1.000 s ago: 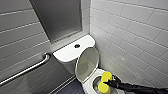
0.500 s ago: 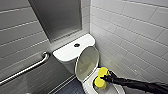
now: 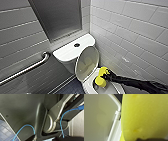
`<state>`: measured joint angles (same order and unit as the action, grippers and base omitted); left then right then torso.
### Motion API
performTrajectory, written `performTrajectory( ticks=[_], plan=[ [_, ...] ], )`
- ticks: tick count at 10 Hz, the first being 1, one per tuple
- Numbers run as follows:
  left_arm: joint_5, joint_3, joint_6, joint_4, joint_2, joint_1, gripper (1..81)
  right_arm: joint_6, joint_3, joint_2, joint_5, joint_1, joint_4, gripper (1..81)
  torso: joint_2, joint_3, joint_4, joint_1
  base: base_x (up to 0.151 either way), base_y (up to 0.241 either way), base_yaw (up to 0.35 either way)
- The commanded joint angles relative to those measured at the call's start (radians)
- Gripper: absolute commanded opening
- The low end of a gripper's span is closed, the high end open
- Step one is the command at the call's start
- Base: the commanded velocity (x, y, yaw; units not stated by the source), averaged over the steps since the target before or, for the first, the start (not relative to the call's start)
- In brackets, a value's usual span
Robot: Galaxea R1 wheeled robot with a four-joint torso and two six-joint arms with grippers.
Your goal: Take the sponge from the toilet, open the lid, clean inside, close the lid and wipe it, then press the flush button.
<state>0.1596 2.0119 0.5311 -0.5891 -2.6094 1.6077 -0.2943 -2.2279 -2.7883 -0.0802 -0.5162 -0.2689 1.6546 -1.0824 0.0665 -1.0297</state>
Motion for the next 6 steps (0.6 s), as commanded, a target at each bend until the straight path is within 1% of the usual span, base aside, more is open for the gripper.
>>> performTrajectory(
  ticks=[1,2,3,4,5,6],
  plan=[
    [-0.055,-0.015,0.001,-0.017,0.023,0.042,81.1,-0.086,-0.122,-0.067,-0.029,0.113,-0.018,1.0,0.0,0.0,0.0,0.0,0.0,0.0,0.0],
    [-0.054,-0.016,0.001,-0.017,0.023,0.042,81.1,-0.094,-0.147,-0.072,-0.029,0.107,-0.021,1.0,0.0,0.0,0.0,0.0,0.0,0.0,0.0],
    [-0.052,-0.016,0.001,-0.017,0.021,0.044,81.1,-0.118,-0.154,-0.065,-0.029,0.09,-0.019,1.0,0.0,0.0,0.0,0.0,0.0,0.0,0.0],
    [-0.052,-0.018,0.001,-0.017,0.02,0.045,81.1,-0.129,-0.136,-0.038,-0.01,0.069,-0.021,1.0,0.0,0.0,0.0,0.0,0.0,0.0,0.0],
    [-0.051,-0.018,0.001,-0.017,0.02,0.044,81.1,-0.141,-0.083,0.002,0.022,0.04,-0.02,1.0,0.0,0.0,0.0,0.0,0.0,0.0,0.0],
    [-0.051,-0.018,0.001,-0.018,0.02,0.044,81.1,-0.167,-0.013,0.055,0.083,0.002,-0.019,1.0,0.0,0.0,0.0,0.0,0.0,0.0,0.0]
  ],
)
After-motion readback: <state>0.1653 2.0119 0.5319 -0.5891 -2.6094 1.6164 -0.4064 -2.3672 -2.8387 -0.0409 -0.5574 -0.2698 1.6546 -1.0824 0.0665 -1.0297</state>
